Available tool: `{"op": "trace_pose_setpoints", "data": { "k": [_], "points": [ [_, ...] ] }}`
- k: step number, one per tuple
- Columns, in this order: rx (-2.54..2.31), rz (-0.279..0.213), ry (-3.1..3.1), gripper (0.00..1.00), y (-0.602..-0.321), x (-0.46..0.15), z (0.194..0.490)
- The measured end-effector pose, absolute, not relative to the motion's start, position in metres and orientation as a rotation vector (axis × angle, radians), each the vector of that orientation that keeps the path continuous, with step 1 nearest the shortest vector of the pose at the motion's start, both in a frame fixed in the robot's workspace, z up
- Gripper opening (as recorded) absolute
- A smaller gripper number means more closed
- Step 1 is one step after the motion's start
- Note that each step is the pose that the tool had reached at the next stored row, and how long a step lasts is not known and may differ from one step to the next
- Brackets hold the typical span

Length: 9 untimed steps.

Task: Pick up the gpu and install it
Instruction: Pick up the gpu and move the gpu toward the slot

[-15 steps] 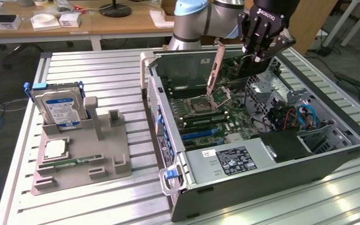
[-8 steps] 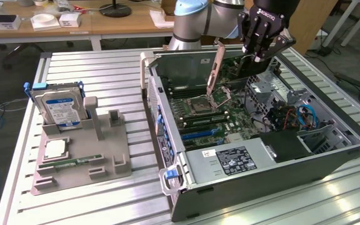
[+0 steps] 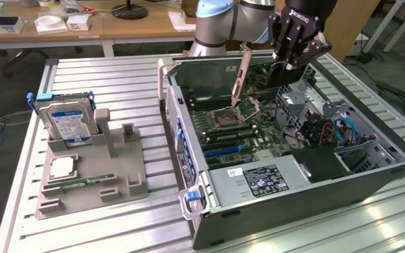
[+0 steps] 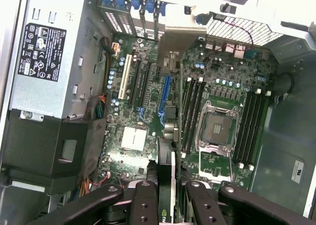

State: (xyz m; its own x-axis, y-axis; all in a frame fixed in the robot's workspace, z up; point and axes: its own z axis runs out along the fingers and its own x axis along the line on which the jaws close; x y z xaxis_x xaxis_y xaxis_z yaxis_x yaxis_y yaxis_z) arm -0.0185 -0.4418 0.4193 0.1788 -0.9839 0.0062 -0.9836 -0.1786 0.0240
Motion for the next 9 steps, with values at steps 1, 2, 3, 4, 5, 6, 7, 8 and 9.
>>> {"op": "trace_pose_setpoints", "data": {
  "k": [1,2,3,4,5,6,7,8,9],
  "points": [
    [2.395,-0.017,-1.999,0.26,-0.4418,-0.0185,0.4193],
    [2.395,-0.017,-1.999,0.26,-0.4418,-0.0185,0.4193],
    [2.395,-0.016,-1.999,0.26,-0.4418,-0.0185,0.4193],
    [2.394,-0.017,-1.999,0.26,-0.4418,-0.0185,0.4193],
    [2.387,-0.017,-2.008,0.26,-0.4418,-0.0185,0.4192],
    [2.369,-0.017,-2.030,0.26,-0.4418,-0.0186,0.4191],
    [2.358,-0.017,-2.042,0.26,-0.4418,-0.0186,0.4191],
    [2.357,-0.017,-2.044,0.26,-0.4418,-0.0186,0.4191],
    [2.357,-0.017,-2.043,0.26,-0.4418,-0.0185,0.4191]
  ]
}}
